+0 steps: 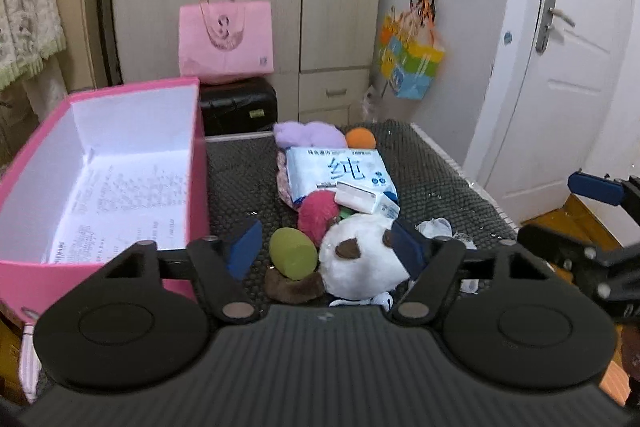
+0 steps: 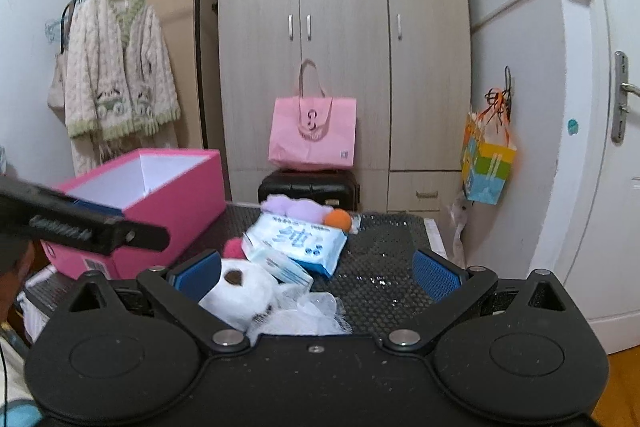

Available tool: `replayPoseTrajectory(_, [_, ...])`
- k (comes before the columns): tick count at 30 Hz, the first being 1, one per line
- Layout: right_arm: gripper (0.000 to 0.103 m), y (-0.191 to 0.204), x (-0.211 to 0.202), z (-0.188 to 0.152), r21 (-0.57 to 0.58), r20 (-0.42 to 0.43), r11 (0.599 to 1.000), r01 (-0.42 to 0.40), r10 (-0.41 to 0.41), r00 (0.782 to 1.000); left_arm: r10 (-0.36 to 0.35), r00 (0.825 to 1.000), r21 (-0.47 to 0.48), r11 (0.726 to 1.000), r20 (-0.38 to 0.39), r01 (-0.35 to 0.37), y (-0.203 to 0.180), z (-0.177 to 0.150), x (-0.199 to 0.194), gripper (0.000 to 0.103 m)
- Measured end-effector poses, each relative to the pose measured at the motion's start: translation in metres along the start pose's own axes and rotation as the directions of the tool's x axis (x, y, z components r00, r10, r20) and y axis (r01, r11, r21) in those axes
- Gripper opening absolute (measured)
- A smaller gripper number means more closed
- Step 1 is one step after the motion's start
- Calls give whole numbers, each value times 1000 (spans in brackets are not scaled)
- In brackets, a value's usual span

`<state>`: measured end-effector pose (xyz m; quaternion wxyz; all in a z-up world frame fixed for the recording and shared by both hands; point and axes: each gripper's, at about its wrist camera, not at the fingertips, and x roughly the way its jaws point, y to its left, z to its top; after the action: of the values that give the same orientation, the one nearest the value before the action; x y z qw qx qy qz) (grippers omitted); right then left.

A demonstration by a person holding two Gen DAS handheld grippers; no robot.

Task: Organize soft objects
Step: 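Grasp the small white boxed pack with the left tool while the right tool grasps the white mesh puff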

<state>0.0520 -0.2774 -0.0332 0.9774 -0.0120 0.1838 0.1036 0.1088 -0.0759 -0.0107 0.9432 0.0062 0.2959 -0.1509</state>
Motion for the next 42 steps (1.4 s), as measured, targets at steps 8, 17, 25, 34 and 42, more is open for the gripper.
replayPoseTrajectory(8, [103, -8, 34, -15, -18, -89, 995, -94, 92, 992, -71, 996, 14, 997, -55, 71, -9, 12, 41, 63])
replayPoseTrajectory(17, [87, -15, 81, -32, 29, -219, 980, -195, 197, 956, -114, 988, 128, 984, -102, 127, -26, 28, 89, 63])
replayPoseTrajectory(25, [59, -18, 99, -37, 48, -273, 974, -222, 227, 935, -121, 980, 176, 973, -161, 149, -24, 33, 117, 67])
replayPoseTrajectory(34, [62, -26, 101, -34, 18, -304, 983, -183, 180, 936, -128, 977, 237, 957, -173, 167, -34, 26, 132, 69])
replayPoseTrajectory(42, [60, -17, 108, -41, -2, -297, 993, -122, 116, 948, -86, 987, 274, 954, -134, 120, -35, 18, 134, 49])
